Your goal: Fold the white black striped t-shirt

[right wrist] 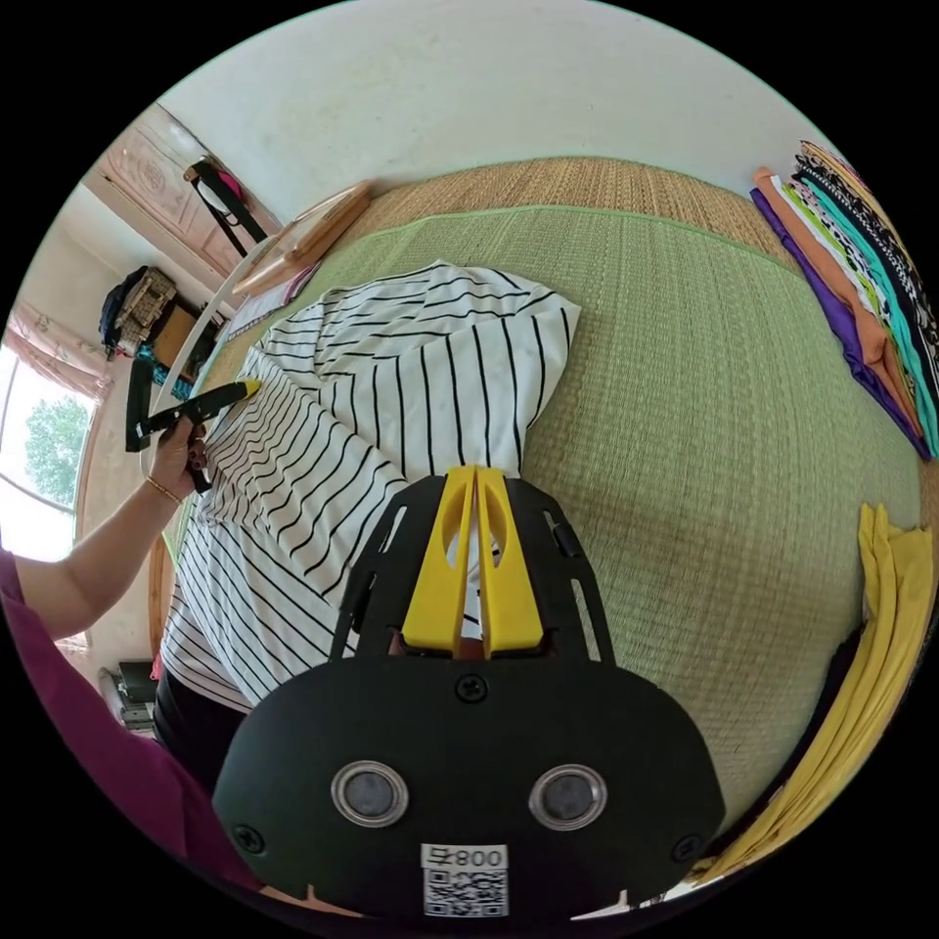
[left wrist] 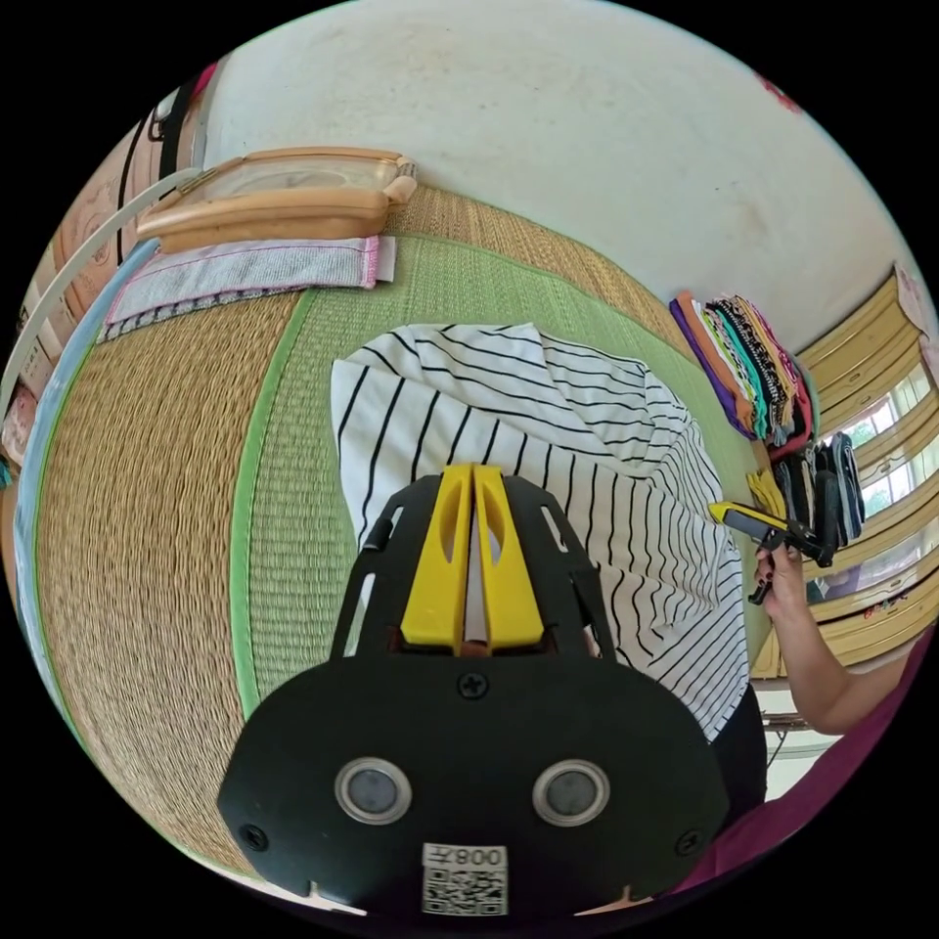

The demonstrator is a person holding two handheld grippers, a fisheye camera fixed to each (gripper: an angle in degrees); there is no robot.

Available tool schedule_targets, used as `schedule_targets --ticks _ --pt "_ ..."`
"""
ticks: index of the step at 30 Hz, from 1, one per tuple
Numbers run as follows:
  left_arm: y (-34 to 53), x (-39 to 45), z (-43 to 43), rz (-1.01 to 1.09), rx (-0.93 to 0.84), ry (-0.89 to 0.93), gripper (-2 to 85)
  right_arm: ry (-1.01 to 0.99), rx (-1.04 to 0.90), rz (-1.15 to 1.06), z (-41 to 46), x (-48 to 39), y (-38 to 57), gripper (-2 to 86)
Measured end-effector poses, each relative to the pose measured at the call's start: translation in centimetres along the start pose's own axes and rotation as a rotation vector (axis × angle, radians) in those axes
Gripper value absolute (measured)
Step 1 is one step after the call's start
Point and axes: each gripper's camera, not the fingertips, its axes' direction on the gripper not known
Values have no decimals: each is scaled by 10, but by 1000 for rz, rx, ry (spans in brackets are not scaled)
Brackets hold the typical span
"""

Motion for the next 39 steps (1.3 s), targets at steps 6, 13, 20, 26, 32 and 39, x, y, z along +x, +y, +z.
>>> schedule_targets --ticks 6,13,20,26,32,39 --pt "-29 -13 10 28 0 -26 0 16 6 6 6 10 -20 0" --pt "-34 -37 6 20 -32 1 0 9 -22 3 8 14 -18 0" --pt "-51 -74 -14 25 34 11 1 -51 48 57 -12 21 -2 1" --pt "-64 -110 4 -18 -39 -9 1 -9 9 69 -9 27 -7 1" --pt "-34 -111 -22 45 0 69 1 -18 6 8 -20 3 21 1" --pt "20 -134 -34 -19 -60 97 2 -49 -30 74 -10 18 33 2"
